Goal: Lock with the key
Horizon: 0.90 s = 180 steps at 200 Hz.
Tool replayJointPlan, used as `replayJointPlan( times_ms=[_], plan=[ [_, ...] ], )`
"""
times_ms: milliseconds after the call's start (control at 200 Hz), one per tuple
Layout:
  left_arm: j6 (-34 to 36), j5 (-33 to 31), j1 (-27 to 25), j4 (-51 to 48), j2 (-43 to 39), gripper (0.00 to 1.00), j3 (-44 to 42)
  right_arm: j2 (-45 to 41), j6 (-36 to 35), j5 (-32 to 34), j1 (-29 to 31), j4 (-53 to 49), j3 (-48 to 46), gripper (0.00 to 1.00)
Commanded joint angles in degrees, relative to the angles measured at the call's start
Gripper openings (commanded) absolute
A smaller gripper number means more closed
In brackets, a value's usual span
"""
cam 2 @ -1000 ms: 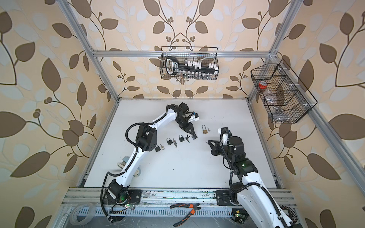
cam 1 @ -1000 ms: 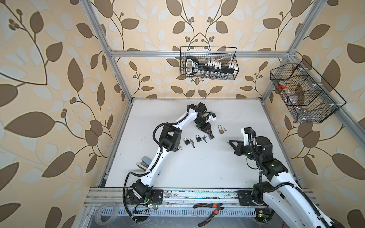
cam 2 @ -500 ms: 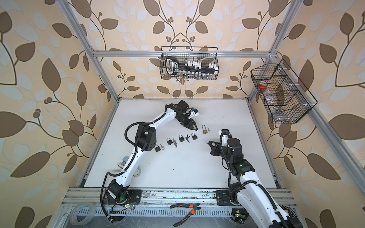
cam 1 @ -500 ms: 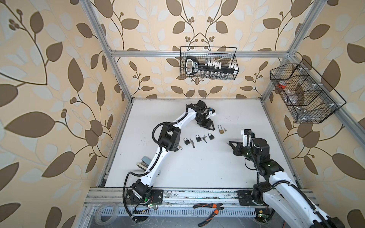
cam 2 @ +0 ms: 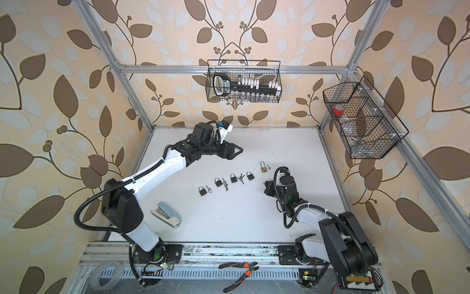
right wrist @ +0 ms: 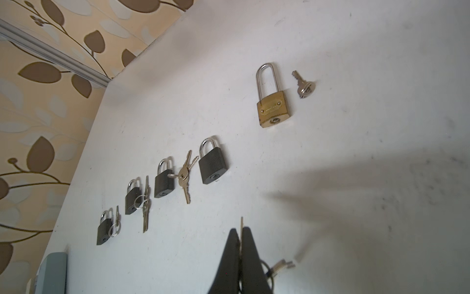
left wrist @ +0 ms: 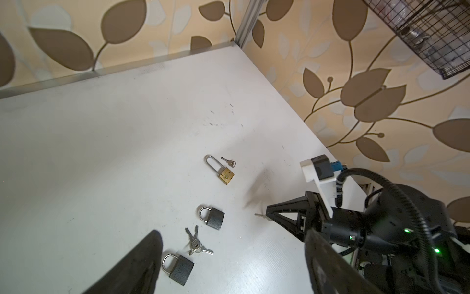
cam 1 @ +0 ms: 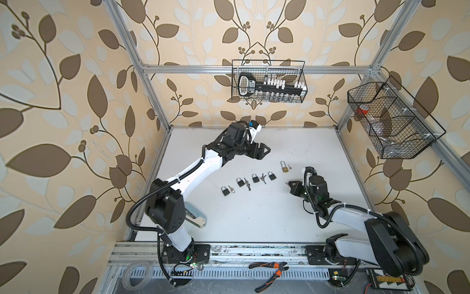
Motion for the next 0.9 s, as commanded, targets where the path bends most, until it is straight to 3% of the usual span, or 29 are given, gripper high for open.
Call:
replayJointPlan(
  times_ms=[0, 500, 895],
  plan=[
    [-2.54, -5.27, -0.47, 4.23, -3.21, 0.87, -7.94, 4.69, 1.75, 3.36, 1.18, 7.84, 4.46, 0.0],
    [-3.44, -15.58, -0.45, -2.05, -22.24, 0.87, -21.4, 20.52, 1.47, 5.23, 2.43, 8.8, 15.19, 0.0],
    [-2.7, -19.02, -0.44, -6.24, -26.3, 0.88, -22.21, 26.03, 0.61, 6.59, 3.45, 6.4, 20.33, 0.15]
  ],
)
